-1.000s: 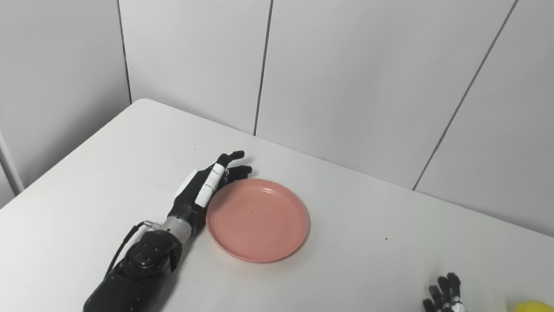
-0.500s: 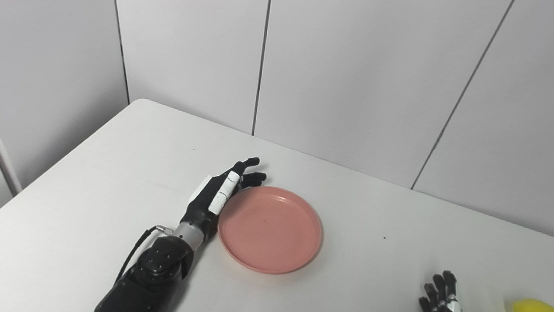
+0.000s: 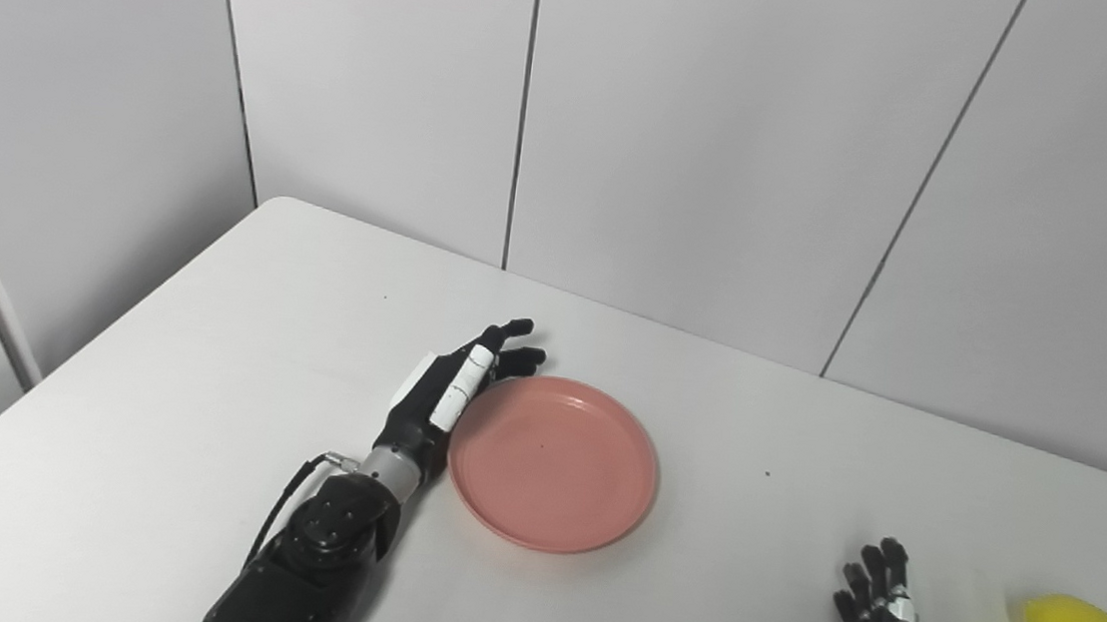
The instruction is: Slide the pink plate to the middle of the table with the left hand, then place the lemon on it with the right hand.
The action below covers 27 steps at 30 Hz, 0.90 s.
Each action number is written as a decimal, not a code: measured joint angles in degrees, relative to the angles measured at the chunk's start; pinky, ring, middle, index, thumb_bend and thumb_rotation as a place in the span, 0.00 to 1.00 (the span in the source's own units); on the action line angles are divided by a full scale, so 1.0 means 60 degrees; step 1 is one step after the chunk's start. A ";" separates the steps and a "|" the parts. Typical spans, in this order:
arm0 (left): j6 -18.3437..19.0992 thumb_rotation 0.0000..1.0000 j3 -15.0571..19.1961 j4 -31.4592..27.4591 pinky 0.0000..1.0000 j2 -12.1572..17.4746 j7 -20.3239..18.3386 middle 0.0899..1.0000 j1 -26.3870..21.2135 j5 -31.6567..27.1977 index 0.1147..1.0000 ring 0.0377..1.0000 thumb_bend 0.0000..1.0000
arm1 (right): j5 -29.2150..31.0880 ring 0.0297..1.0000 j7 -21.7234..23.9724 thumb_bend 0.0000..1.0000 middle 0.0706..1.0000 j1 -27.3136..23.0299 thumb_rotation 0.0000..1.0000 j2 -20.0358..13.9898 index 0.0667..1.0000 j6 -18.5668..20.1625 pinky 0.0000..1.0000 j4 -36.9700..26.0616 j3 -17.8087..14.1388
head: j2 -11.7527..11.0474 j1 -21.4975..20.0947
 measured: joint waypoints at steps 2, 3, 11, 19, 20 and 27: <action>0.0043 0.96 -0.0001 -0.0016 0.96 -0.0019 0.0000 0.75 -0.0005 -0.0007 0.82 0.82 0.90 | -0.0055 0.98 -0.0023 0.72 0.97 0.0000 1.00 0.0017 1.00 0.0000 1.00 -0.0003 0.0024 | 0.0058 -0.0218; 0.0076 0.96 -0.0001 -0.0038 0.96 -0.0024 -0.0001 0.75 -0.0007 -0.0029 0.82 0.82 0.91 | -0.0077 0.97 -0.0035 0.72 0.97 0.0000 1.00 0.0018 1.00 -0.0007 1.00 -0.0002 0.0043 | 0.0059 -0.0263; 0.0264 0.96 -0.0012 -0.0162 0.98 -0.0025 -0.0235 0.75 -0.0007 -0.0066 0.82 0.82 0.90 | -0.0318 0.95 -0.0276 0.75 0.94 -0.0020 0.97 0.0325 0.99 -0.0008 1.00 -0.0021 0.0168 | 0.0234 -0.1331; 0.0561 0.96 -0.0005 -0.0309 1.00 -0.0057 -0.0474 0.76 -0.0022 -0.0303 0.83 0.82 0.89 | -0.0534 0.94 -0.0375 0.74 0.93 -0.0081 0.98 0.0703 0.98 -0.0008 1.00 -0.0008 0.0325 | 0.0278 -0.1728; 0.0581 0.96 0.0000 -0.0312 1.00 -0.0071 -0.0481 0.77 -0.0024 -0.0357 0.83 0.82 0.89 | -0.0547 0.93 -0.0379 0.74 0.93 -0.0086 0.97 0.0722 0.98 -0.0008 1.00 -0.0002 0.0329 | 0.0293 -0.1816; 0.0934 0.94 0.0050 -0.0451 0.99 -0.0106 -0.0512 0.76 -0.0050 -0.0613 0.82 0.82 0.92 | -0.0723 0.93 -0.0622 0.75 0.93 -0.0117 0.97 0.0863 0.97 -0.0008 1.00 0.0010 0.0372 | 0.0308 -0.1963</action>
